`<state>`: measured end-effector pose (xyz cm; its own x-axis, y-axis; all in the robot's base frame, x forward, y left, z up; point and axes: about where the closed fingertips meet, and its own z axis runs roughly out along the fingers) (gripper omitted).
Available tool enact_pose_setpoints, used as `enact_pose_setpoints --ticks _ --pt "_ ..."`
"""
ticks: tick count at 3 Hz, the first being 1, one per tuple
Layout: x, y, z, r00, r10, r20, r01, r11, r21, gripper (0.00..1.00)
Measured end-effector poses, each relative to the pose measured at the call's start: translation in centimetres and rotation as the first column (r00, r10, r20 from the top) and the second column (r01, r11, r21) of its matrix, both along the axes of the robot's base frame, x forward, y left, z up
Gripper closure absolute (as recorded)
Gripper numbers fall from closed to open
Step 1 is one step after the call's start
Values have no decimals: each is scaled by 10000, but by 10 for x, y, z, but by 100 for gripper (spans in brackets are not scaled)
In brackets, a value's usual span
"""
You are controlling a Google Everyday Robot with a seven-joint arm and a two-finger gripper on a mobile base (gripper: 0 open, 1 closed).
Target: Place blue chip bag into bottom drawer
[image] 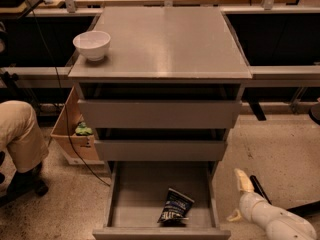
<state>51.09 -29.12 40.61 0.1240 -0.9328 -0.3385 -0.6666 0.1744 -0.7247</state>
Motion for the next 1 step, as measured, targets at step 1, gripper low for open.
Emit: enact_pose_setpoints --ticks 1 --pt "-10 -56 34 9898 -1070 939 1098 9937 -243 0"
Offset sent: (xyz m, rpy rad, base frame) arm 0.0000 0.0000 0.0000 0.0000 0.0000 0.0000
